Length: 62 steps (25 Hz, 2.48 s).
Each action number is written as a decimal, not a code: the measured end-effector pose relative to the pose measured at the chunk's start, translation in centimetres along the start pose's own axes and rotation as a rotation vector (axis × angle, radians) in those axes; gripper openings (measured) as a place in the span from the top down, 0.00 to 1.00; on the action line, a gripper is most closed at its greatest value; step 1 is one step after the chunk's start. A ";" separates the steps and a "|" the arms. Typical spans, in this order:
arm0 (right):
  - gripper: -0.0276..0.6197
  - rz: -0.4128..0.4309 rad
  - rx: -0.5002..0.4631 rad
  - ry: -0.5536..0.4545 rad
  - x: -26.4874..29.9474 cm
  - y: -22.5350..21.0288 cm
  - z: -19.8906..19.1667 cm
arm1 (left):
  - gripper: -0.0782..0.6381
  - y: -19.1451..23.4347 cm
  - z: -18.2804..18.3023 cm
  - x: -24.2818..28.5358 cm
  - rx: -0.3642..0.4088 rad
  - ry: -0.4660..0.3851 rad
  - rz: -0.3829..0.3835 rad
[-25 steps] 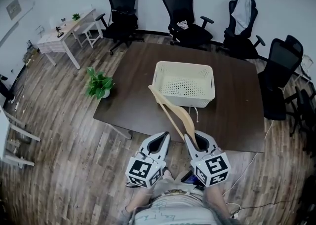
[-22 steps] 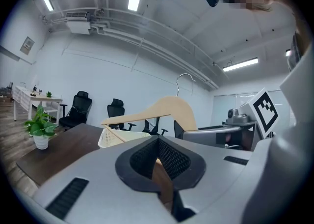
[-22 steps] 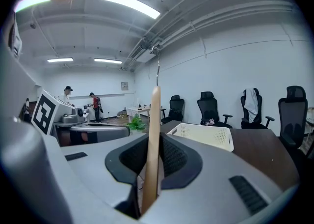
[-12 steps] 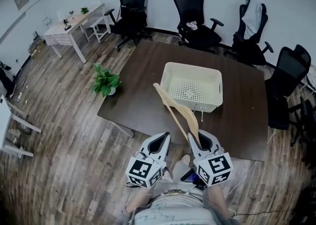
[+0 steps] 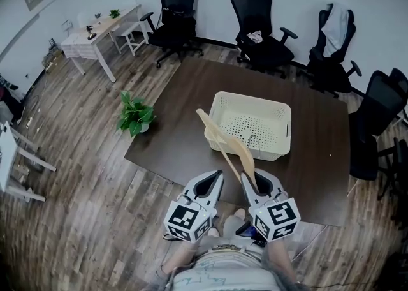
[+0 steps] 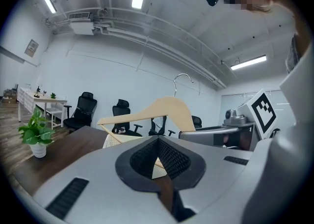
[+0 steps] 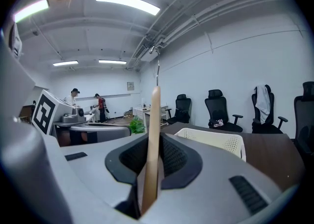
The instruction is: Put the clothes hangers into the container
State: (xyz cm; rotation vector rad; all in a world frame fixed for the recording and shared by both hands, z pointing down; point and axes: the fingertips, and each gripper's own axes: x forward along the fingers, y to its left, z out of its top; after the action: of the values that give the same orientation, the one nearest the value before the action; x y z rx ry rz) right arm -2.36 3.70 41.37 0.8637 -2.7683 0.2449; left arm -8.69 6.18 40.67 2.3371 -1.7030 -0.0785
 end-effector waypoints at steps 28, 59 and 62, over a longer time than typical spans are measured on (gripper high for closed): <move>0.86 -0.038 0.030 0.011 1.3 -12.7 1.7 | 0.88 -3.6 1.5 14.3 0.029 0.051 -0.100; 0.86 -0.213 0.073 0.052 4.2 -16.1 1.2 | 0.88 -2.1 1.6 19.1 0.040 0.103 -0.300; 0.86 -0.222 0.077 0.062 5.4 -15.8 1.4 | 0.88 -0.8 1.8 19.3 0.039 0.108 -0.319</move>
State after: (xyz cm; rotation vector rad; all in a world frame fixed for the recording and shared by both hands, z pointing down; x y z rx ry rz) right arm 2.14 -12.34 42.94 1.1520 -2.5936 0.3331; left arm -2.15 -12.13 40.66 2.5702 -1.2826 0.0238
